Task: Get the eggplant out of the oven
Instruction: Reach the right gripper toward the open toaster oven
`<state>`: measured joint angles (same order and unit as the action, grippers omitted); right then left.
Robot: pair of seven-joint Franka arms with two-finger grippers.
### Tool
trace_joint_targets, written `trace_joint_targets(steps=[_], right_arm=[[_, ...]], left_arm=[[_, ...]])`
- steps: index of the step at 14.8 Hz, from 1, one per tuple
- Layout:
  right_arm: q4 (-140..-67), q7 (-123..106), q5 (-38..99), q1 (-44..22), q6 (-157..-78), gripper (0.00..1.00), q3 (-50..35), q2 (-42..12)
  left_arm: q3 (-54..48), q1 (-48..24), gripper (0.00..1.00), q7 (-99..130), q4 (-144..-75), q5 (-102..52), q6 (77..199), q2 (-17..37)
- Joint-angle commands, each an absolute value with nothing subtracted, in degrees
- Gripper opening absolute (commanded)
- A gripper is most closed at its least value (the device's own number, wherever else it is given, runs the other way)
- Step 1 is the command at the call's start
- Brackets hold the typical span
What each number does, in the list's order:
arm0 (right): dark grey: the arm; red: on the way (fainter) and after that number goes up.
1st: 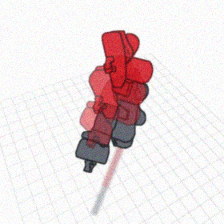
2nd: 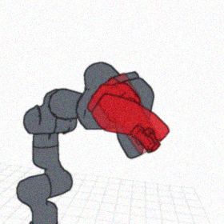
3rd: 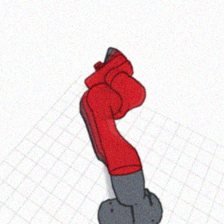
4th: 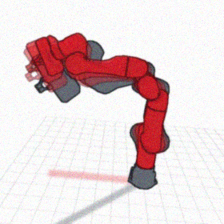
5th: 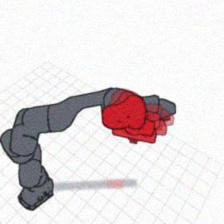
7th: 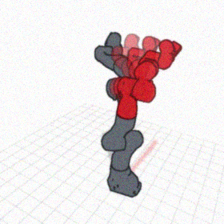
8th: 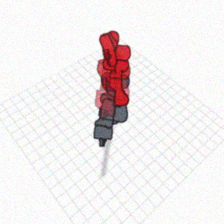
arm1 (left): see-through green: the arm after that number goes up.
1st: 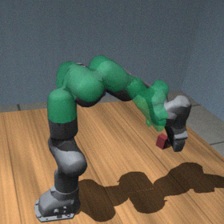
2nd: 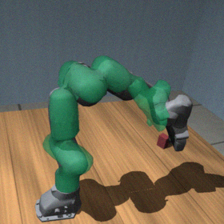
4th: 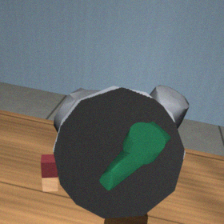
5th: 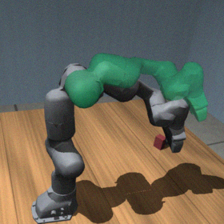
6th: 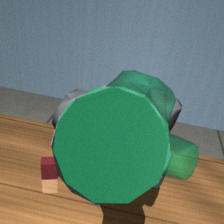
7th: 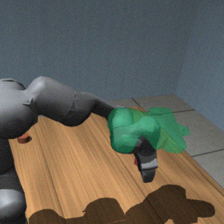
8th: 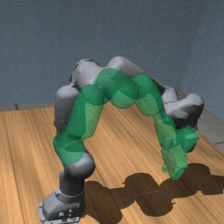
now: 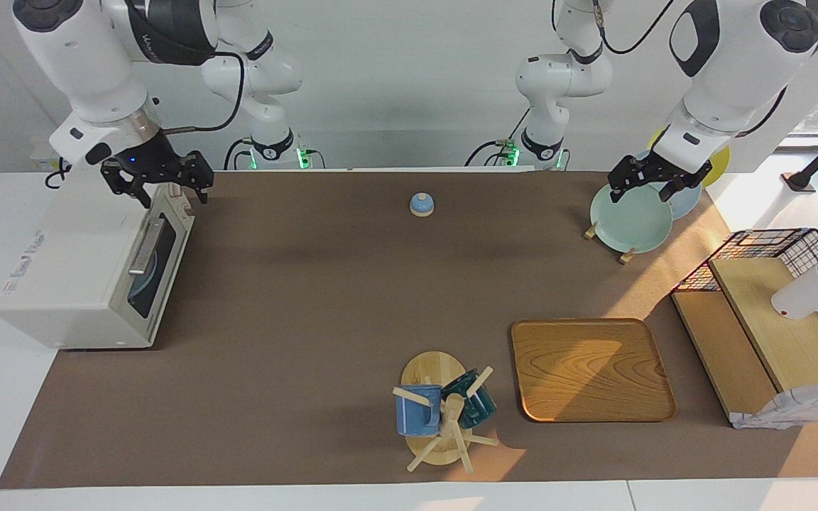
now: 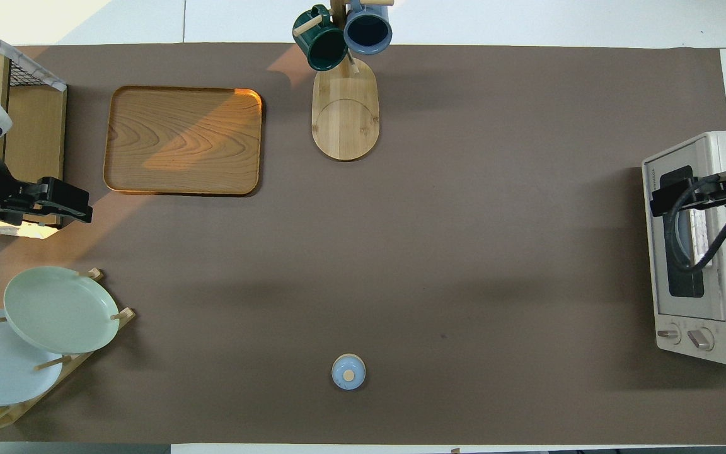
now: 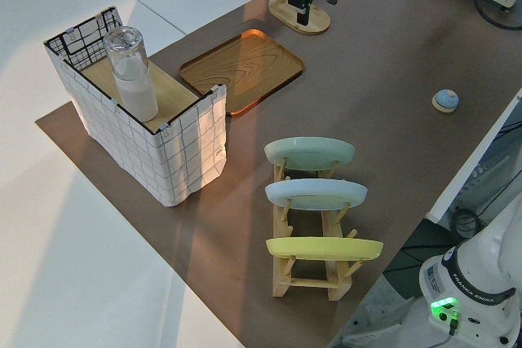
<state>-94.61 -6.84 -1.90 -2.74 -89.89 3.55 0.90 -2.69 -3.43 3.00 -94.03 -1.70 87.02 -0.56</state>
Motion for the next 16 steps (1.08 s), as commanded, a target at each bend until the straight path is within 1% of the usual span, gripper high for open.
trace_joint_targets(steps=[1, 5, 8, 9, 10, 11, 12, 16], right_arm=[[-94.0, -5.8, -0.7, -2.8, -89.4, 1.0, 3.7, 0.7], [-94.1, -6.0, -0.9, -2.9, -89.2, 1.0, 3.6, 0.9], [-96.2, -7.7, -0.8, -2.5, -89.4, 1.0, 3.7, 1.8], [-96.8, -8.9, -0.8, -2.5, -89.8, 0.78, 3.7, 2.0], [-97.3, -9.1, -0.8, -2.5, -90.5, 0.38, 3.8, 2.2], [-97.7, -9.4, -0.8, -2.4, -90.9, 0.03, 3.8, 2.4], [-99.0, -9.7, -0.8, -2.4, -92.2, 0.0, 3.8, 2.8], [-103.1, -9.6, -1.7, -0.8, -96.9, 0.0, 4.1, 4.0]], left_arm=[[-2.9, -2.9, 1.0, 3.5, -94.0, -2.0, 86.8, -0.8], [-2.9, -2.9, 1.0, 3.5, -94.0, -2.0, 86.8, -0.8], [-2.9, -2.9, 1.0, 3.5, -94.0, -2.1, 86.8, -0.8], [-2.9, -2.9, 1.0, 3.4, -94.1, -2.0, 86.9, -0.8], [-2.9, -2.9, 1.0, 3.4, -94.0, -2.0, 86.8, -0.8], [-2.9, -2.9, 1.0, 3.5, -94.0, -2.1, 86.8, -0.8], [-2.9, -2.9, 1.0, 3.5, -94.0, -2.0, 86.8, -0.8], [-2.9, -2.9, 1.0, 3.5, -94.0, -2.1, 86.9, -0.8]])
